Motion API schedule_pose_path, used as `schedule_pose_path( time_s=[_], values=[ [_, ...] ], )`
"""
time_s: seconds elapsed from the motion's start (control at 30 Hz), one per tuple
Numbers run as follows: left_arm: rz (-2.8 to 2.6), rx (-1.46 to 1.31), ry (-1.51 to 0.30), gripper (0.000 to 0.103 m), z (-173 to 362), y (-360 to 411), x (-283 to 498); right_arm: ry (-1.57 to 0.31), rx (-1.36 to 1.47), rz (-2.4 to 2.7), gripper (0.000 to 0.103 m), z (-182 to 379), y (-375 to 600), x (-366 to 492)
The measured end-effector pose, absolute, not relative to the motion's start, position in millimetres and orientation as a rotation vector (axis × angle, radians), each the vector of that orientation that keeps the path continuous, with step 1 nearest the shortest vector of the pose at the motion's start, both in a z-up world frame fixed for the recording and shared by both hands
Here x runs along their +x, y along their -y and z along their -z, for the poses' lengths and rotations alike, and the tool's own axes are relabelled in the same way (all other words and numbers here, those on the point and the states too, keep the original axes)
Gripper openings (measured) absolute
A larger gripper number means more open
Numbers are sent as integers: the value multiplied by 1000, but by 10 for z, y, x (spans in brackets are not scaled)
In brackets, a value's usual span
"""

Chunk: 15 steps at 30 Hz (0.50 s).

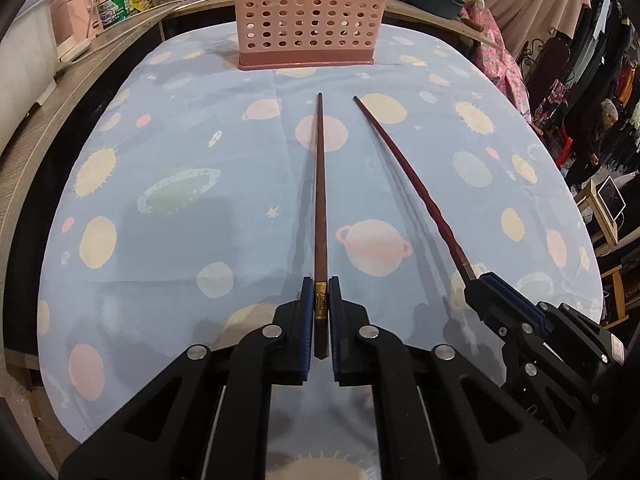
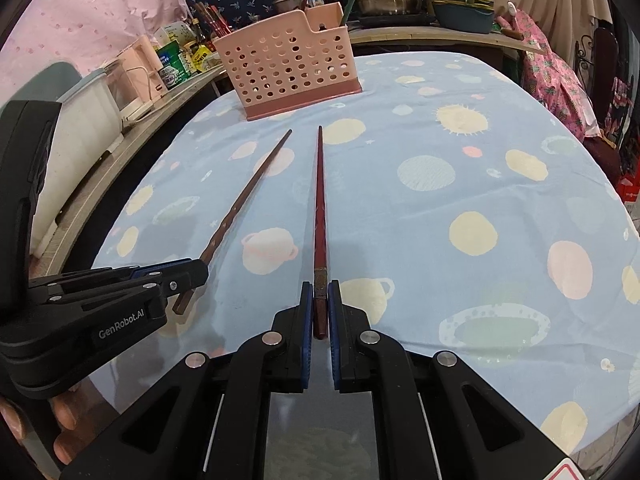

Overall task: Organize utensils
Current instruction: 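Grasp the brown gold-banded chopstick with the left tool, then lift both held chopsticks and carry them above the pink holder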

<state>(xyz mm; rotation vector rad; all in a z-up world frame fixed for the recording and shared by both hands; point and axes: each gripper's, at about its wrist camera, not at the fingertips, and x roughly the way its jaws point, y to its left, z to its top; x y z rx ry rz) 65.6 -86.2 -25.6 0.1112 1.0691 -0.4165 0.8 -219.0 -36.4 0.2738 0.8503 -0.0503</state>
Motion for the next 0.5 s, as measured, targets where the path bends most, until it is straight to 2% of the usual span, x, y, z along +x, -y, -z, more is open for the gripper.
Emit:
schedule_pose_path(
  time_s=[0.5],
  values=[
    [398, 21, -908, 7, -615, 587, 820, -633, 255, 27, 7, -657, 2274, 180]
  ],
)
